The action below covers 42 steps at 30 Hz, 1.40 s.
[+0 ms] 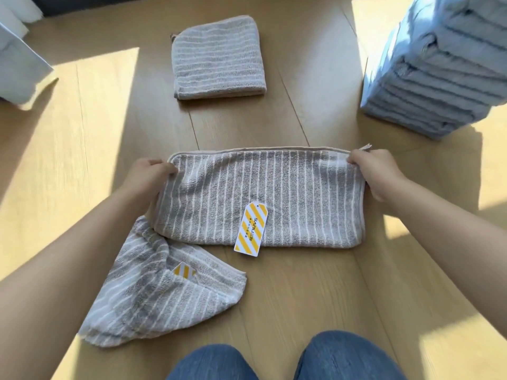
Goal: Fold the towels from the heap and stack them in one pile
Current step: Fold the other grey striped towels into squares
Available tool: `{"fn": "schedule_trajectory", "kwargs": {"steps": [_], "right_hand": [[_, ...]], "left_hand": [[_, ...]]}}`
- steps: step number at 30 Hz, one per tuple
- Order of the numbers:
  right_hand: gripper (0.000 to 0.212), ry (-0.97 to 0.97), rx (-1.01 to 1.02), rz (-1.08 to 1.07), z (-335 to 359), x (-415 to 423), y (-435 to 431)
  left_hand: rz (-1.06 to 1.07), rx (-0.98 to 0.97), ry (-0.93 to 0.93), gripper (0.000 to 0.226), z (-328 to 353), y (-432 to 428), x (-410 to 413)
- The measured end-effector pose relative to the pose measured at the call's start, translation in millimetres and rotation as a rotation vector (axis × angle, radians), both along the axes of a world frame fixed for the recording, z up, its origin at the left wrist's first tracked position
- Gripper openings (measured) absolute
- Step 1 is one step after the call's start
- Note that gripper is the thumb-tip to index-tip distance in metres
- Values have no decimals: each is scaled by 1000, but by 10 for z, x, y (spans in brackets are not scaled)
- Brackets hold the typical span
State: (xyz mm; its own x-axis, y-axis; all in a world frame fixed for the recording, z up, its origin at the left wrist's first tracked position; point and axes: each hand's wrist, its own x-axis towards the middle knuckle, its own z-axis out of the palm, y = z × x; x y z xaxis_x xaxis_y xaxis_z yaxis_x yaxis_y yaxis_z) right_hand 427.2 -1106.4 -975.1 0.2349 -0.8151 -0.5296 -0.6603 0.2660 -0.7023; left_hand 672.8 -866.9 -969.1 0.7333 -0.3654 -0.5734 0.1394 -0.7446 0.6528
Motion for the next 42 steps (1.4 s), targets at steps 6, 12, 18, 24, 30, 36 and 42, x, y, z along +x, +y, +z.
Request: {"fn": "schedule_trajectory", "kwargs": {"steps": [6, 12, 18, 24, 30, 36, 42], "right_hand": [[27, 165, -65, 183, 117, 2, -3], [17, 170, -112, 266, 30, -28, -31], [30, 152, -239, 169, -23, -25, 10], [53, 126, -688, 387, 42, 117, 717], [64, 264, -528, 753, -304, 547, 1342], [63, 539, -620, 846, -460, 252, 1052], [74, 667, -585, 660, -460, -102, 723]], "left_hand": [[8, -21, -78, 32, 3, 7, 92], [-18, 3, -116, 28, -88, -8, 182], [25, -82, -159, 42, -44, -9, 132], [-590, 177, -718, 60, 76, -93, -586], [-923, 330, -691, 58, -324, -486, -1115], [-831, 347, -714, 68, -481, -151, -635], [-633, 469, -672, 60, -413, 70, -357]]}}
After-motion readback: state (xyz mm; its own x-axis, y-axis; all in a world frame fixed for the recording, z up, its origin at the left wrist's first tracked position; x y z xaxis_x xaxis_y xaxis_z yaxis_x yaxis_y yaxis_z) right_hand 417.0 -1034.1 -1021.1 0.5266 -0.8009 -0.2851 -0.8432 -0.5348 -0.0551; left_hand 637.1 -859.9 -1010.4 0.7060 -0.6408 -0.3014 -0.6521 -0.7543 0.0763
